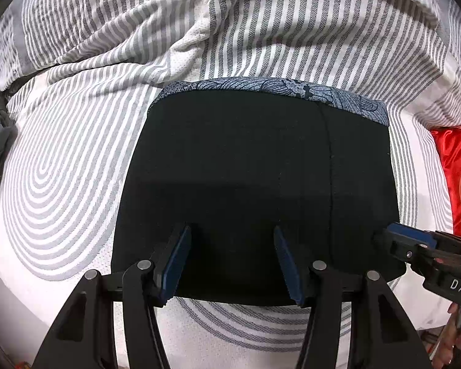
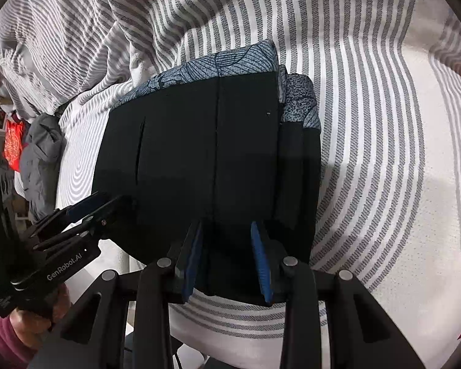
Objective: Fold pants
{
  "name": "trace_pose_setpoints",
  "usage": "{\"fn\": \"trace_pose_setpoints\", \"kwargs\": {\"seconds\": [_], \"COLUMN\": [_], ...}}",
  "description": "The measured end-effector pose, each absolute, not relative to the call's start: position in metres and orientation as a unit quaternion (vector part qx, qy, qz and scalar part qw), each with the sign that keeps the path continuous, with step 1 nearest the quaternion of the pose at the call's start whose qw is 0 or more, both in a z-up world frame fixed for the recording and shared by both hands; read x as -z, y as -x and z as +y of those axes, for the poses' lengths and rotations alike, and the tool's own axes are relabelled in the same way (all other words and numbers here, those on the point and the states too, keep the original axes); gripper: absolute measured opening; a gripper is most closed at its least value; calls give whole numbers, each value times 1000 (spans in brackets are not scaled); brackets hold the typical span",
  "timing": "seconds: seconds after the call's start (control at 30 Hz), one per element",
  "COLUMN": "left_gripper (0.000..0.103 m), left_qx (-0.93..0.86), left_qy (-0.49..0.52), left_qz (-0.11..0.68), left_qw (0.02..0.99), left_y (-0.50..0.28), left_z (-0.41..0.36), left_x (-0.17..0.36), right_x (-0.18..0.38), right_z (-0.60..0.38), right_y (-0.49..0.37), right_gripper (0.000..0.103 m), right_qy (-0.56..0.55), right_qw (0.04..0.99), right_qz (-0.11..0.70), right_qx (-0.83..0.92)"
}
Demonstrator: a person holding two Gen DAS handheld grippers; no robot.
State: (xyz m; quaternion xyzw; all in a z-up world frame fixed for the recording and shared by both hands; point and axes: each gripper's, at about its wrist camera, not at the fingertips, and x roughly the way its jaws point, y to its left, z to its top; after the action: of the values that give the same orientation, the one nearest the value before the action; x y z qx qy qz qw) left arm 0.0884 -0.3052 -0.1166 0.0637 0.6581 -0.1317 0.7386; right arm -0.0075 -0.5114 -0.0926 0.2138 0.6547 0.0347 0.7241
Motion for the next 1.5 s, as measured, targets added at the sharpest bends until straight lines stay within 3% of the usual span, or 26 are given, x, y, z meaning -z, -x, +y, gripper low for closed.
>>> {"fn": "trace_pose_setpoints", "kwargs": {"seconds": [0.17, 0.27, 0.33, 0.53, 1.17, 1.5], "left_gripper": [57, 57, 57, 58, 59, 59], "left_qx": [132, 133, 133, 131, 127, 71], "left_qy": [-64, -62, -63, -69, -75, -74], "left_qz": [657, 655, 654, 653, 645, 624], "left_qw": [740, 741, 742, 743, 750, 775], "left_y": [-86, -86, -85, -83, -85, -87], "left_z": [-305, -304, -304, -306, -301, -227], "left_x": [115, 116, 117, 118, 113, 99], "right_x": [89, 90, 89, 87, 85, 69], "right_z": [-504, -501, -496, -477, -494, -494], "right_y": [12, 10, 10, 10, 21, 54], "right_gripper": [38, 46, 57, 68, 69, 68], "right_qy": [-197, -201, -196, -152, -197, -224], "right_qw": [729, 727, 730, 742, 747, 752], "right_qz": [656, 655, 654, 651, 632, 620], "right_qx": [-28, -34, -43, -44, -51, -7]}}
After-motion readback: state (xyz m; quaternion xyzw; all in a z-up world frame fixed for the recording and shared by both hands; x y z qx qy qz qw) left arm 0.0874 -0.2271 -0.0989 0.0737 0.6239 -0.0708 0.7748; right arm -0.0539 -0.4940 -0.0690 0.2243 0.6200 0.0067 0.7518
